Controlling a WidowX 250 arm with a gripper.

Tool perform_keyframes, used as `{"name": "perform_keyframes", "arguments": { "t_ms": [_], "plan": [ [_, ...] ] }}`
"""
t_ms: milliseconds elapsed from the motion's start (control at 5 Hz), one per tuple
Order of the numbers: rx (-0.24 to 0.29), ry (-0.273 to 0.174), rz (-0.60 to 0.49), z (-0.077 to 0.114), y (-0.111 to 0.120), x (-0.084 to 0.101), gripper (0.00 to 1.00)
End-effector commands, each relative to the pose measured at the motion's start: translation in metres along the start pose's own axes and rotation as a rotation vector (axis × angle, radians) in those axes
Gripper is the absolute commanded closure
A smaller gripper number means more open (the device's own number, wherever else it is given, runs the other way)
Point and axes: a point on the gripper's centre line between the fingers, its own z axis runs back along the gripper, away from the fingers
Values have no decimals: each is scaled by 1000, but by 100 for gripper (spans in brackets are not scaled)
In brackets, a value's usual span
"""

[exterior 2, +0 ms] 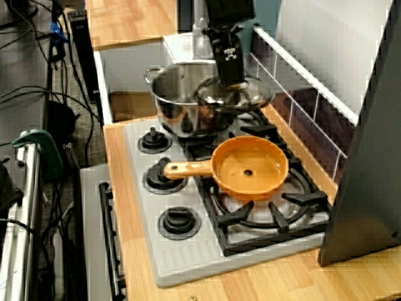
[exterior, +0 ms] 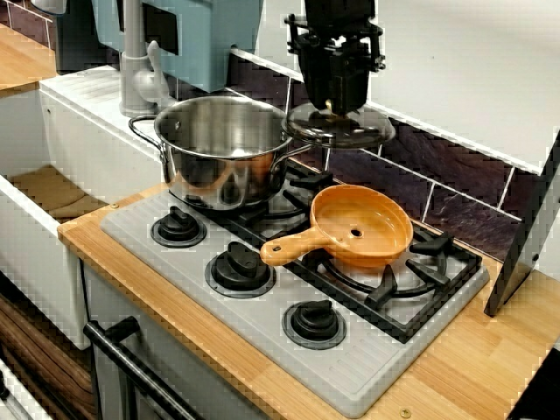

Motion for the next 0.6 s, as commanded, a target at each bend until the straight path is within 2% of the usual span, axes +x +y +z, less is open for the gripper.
{"name": "perform_keyframes", "arguments": {
  "t_ms": [0, 400],
  "plan": [
    [75, -126, 1, 30, 14, 8, 100],
    [123, -126, -11, 23, 25, 11, 100]
  ]
}}
